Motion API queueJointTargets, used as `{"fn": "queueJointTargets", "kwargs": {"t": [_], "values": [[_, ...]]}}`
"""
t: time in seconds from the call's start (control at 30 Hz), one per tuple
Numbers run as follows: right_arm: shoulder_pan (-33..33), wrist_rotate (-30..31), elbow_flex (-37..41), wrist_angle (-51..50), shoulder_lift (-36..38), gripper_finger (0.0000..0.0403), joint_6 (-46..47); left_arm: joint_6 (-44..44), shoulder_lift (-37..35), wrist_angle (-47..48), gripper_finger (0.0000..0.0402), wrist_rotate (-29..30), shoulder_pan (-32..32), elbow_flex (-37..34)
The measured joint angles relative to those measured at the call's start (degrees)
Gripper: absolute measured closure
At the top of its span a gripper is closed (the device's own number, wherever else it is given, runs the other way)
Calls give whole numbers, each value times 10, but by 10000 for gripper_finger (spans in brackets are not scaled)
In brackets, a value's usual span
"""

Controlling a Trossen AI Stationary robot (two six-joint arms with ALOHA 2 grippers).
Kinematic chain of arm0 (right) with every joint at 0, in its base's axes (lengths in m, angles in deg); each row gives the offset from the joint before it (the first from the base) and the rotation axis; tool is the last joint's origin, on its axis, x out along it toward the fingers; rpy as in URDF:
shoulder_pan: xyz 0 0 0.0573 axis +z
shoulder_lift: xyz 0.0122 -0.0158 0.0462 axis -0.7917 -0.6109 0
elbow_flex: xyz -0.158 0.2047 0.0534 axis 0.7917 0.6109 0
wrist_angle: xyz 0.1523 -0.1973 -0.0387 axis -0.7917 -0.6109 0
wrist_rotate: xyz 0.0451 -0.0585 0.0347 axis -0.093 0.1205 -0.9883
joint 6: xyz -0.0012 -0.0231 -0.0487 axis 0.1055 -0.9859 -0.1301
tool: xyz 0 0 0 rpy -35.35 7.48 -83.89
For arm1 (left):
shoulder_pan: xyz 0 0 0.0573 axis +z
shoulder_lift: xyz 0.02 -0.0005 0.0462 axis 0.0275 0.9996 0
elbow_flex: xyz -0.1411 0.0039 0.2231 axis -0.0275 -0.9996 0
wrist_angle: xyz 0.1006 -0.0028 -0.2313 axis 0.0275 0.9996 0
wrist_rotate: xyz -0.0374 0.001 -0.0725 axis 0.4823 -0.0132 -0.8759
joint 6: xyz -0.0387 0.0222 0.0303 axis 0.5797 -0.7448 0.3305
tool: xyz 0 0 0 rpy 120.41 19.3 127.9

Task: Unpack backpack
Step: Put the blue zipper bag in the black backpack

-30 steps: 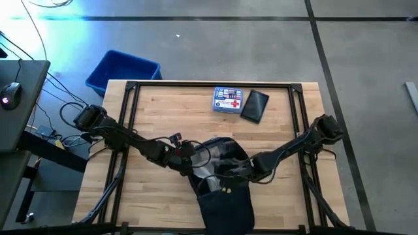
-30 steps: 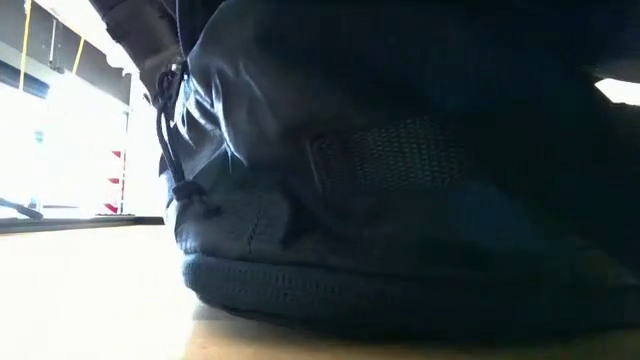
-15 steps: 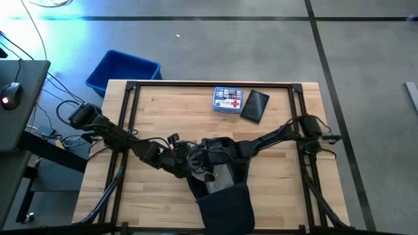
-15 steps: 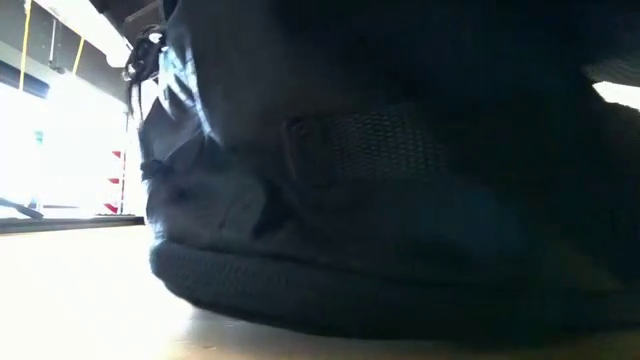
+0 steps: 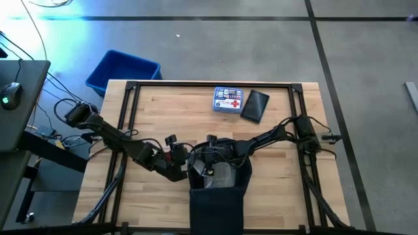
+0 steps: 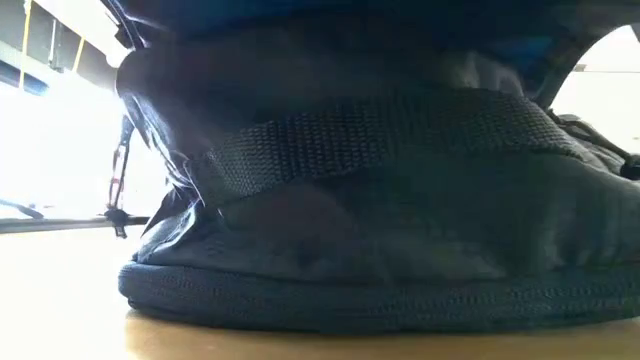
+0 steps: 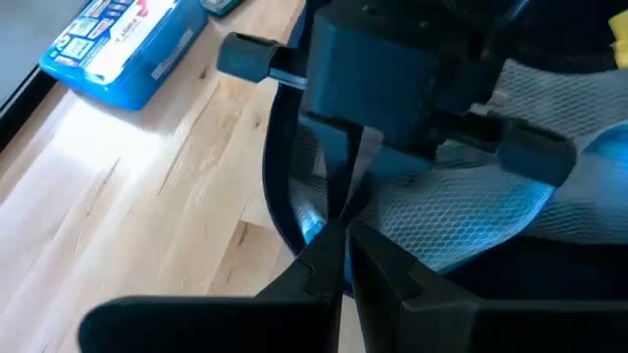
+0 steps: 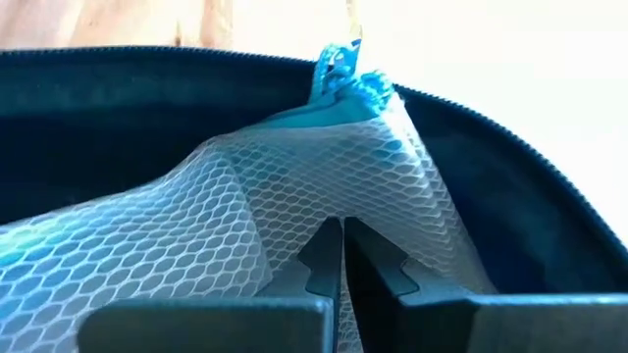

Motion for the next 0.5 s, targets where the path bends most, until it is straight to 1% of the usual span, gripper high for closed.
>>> {"fn": "queueJointTargets", "kwargs": {"t": [0.17, 0.3, 0.4, 0.5], "values": [[7, -5, 0, -1, 1, 403, -2, -17, 0, -36, 394, 12, 23, -33], [11, -22, 1, -1, 1, 403, 0, -57, 2, -93, 361, -7, 70, -63], [12, -37, 1, -1, 2, 403, 0, -97, 1, -161, 326, -64, 114, -84], [13, -41, 1, -1, 2, 403, 0, -109, 2, -197, 291, -149, 158, -100]]}}
